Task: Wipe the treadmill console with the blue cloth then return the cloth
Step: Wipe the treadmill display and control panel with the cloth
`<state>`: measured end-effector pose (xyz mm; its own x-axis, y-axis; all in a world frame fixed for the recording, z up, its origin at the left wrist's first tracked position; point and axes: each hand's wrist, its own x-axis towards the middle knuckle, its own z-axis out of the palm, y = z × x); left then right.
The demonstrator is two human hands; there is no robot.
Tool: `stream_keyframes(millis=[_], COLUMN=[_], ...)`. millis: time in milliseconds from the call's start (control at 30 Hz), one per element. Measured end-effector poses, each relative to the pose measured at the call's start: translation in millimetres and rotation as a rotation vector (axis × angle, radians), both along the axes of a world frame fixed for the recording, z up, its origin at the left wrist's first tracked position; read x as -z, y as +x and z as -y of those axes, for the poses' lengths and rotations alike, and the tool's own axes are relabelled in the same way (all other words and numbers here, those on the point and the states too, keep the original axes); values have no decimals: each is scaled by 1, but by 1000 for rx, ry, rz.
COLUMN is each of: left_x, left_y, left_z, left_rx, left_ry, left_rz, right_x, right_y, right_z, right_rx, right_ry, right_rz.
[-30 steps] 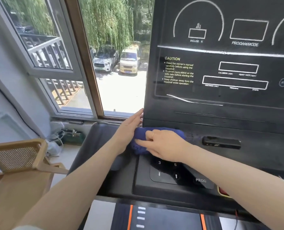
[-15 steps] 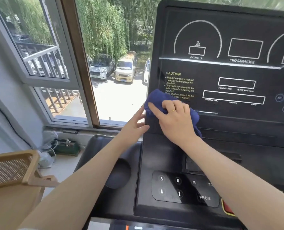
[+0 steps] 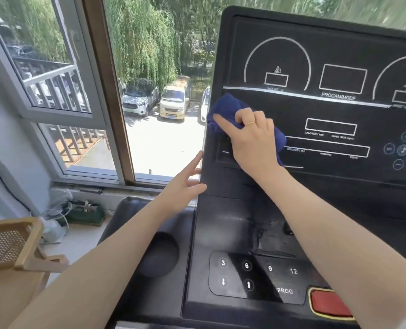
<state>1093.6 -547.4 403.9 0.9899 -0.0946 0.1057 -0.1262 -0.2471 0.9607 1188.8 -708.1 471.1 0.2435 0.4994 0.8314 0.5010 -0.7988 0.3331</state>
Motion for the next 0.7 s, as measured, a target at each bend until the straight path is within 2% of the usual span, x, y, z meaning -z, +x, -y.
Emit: stream_keyframes(millis=[67,133,200,267,400,467,567,700], left_x=[0,0,-1,-6,-33,-50,-76,-106], left_y=[-2,-2,0,1,8,14,25,40], left_z=[4,7,6,1,-11,-13,-10,-3], left_rx=[-20,-31,-39,-62,-162,-205,-211,-206], left_ry=[-36,-70,-63,-47,35,52,100,85], left_rz=[9,26,24,6,31,93,182,245], right_x=[24,52,55,33,-36,-53,-47,-36], right_y=[-11,-26,-26,-13,18,22,20,23], right_z=[4,11,16,16,8,5,1,4], right_rx=[-87,-184,-238,-226,14,50,7,-107], right_ry=[-81,-257,-374,-336,30,113,80,-151], right_rz=[-13,-30,-34,-11,9,-15,-3,42])
